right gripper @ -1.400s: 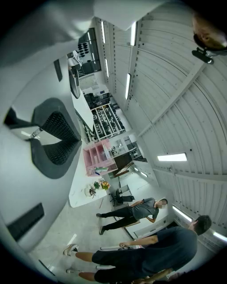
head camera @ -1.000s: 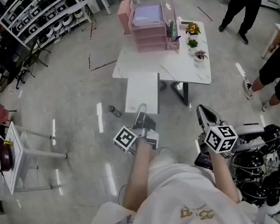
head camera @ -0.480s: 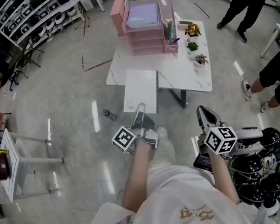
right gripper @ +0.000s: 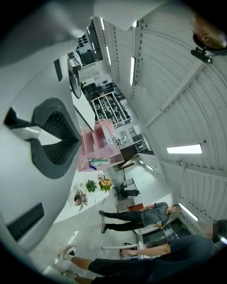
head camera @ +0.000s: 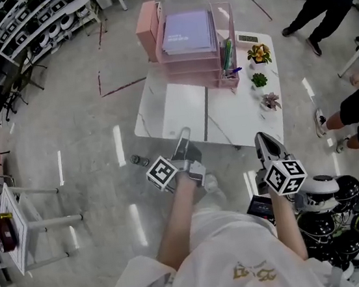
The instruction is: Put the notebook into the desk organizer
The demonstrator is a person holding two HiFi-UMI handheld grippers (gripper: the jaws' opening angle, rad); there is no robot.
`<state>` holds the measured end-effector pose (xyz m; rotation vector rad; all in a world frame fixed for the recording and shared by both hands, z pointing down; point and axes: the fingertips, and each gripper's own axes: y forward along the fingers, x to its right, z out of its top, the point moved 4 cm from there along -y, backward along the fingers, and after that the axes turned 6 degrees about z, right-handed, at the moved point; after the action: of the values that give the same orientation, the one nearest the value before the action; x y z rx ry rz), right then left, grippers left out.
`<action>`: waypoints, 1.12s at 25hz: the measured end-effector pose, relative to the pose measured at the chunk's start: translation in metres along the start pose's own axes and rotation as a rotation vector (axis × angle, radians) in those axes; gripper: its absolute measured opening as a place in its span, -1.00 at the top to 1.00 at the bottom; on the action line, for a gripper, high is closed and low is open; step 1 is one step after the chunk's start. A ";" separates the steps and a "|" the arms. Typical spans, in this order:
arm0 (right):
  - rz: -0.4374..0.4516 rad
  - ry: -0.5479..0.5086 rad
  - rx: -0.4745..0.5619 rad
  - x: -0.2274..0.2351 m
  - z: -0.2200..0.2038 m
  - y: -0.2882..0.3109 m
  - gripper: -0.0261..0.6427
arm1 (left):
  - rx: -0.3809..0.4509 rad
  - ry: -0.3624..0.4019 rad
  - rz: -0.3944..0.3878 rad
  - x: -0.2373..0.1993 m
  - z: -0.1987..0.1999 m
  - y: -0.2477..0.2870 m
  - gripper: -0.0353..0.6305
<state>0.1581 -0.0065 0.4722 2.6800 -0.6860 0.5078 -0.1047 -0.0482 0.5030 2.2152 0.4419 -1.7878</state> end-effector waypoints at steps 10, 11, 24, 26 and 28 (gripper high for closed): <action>-0.066 0.016 -0.034 0.028 0.020 0.069 0.89 | -0.050 -0.049 -0.011 -0.015 0.038 0.088 0.81; -0.072 0.018 -0.033 0.031 0.022 0.073 0.89 | -0.054 -0.047 -0.009 -0.018 0.040 0.093 0.81; -0.096 0.026 -0.053 0.031 0.022 0.115 0.89 | -0.091 -0.100 0.050 -0.052 0.057 0.119 0.81; -0.100 0.024 -0.051 0.029 0.022 0.118 0.89 | -0.098 -0.090 0.051 -0.055 0.061 0.121 0.81; -0.104 0.021 -0.051 0.027 0.022 0.120 0.89 | -0.096 -0.108 0.032 -0.052 0.063 0.125 0.81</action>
<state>0.1247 -0.1255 0.4904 2.6421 -0.5435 0.4839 -0.1226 -0.1914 0.5418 2.0388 0.4569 -1.8194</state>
